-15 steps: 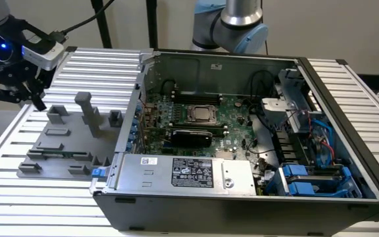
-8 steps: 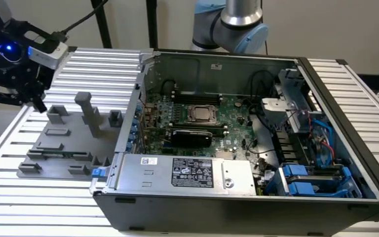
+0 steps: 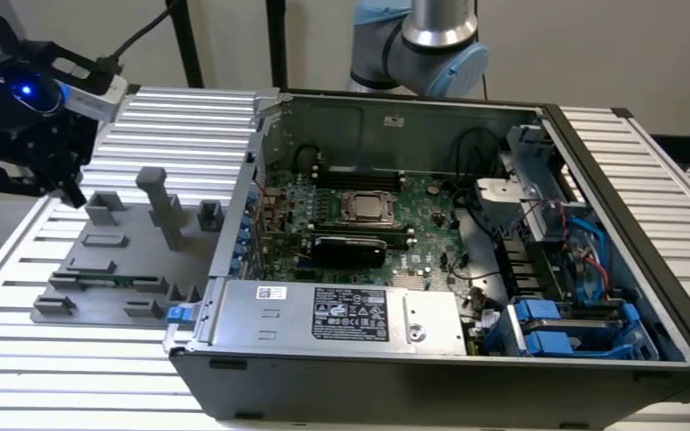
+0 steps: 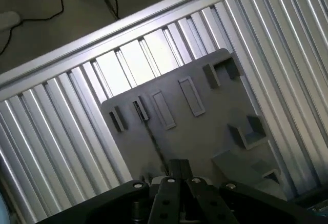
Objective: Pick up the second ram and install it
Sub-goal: 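Pick up the second ram and move it above second insertion slot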
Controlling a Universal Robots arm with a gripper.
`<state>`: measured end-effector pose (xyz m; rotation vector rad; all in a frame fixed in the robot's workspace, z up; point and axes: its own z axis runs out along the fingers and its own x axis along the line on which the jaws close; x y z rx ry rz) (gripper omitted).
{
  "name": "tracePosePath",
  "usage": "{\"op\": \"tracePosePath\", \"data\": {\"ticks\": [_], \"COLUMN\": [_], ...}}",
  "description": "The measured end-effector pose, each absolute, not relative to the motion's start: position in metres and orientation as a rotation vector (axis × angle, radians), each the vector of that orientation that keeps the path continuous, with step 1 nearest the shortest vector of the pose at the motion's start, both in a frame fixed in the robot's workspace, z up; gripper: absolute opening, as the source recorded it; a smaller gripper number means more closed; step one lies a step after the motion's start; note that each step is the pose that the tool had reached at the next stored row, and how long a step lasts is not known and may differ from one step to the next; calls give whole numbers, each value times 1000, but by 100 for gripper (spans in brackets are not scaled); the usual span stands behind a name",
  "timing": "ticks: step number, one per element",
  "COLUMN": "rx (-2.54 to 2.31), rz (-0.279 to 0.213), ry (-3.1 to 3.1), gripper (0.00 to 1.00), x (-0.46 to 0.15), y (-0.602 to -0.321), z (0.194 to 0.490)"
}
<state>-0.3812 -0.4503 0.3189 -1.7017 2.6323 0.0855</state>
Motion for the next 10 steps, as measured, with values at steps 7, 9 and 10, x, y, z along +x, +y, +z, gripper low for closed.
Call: {"op": "tracePosePath", "data": {"ticks": [7, 9, 10], "rx": [-1864, -1906, -1925], "rz": [80, 75, 73], "ry": [2527, 2498, 2484], "gripper": [0, 0, 0], "x": [-381, -381, -381], "y": [-450, -450, -450], "z": [316, 315, 314]}}
